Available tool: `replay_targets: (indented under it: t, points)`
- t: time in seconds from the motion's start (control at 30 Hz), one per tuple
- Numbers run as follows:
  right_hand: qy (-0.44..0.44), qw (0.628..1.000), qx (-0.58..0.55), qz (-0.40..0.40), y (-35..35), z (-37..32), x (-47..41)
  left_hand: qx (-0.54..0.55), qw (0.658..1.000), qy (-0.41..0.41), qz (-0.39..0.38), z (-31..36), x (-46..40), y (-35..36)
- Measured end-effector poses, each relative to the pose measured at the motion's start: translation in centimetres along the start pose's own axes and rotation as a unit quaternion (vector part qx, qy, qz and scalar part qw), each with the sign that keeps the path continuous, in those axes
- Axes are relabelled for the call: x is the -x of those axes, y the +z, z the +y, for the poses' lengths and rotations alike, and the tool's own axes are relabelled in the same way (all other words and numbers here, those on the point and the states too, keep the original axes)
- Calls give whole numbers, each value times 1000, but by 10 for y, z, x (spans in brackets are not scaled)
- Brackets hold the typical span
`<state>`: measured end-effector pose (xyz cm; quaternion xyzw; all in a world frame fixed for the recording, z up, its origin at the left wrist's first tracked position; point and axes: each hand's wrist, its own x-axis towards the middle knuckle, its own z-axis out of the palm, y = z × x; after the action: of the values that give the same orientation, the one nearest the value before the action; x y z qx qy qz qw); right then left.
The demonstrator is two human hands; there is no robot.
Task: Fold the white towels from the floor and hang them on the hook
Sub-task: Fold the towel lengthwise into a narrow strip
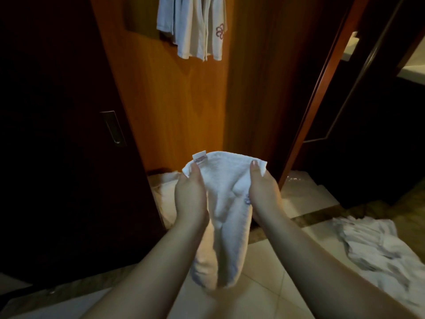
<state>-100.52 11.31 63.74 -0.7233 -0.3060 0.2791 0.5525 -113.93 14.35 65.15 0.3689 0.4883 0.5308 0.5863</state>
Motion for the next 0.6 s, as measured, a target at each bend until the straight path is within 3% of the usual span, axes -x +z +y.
replay_targets:
  t: [0.2, 0.4, 0.53, 0.6]
  points:
    - [-90, 993, 25, -79, 4, -6, 40, -53, 994, 83, -48, -8, 36, 1]
    - [-147, 979, 42, -137, 1, -9, 49, -50, 990, 94, -89, -3, 46, -7]
    - [-133, 976, -46, -165, -25, -14, 24, 17, 993, 102, -54, 15, 18, -26]
    - [-102, 959, -130, -230, -43, -19, 4, 60, 990, 102, -81, 31, -3, -40]
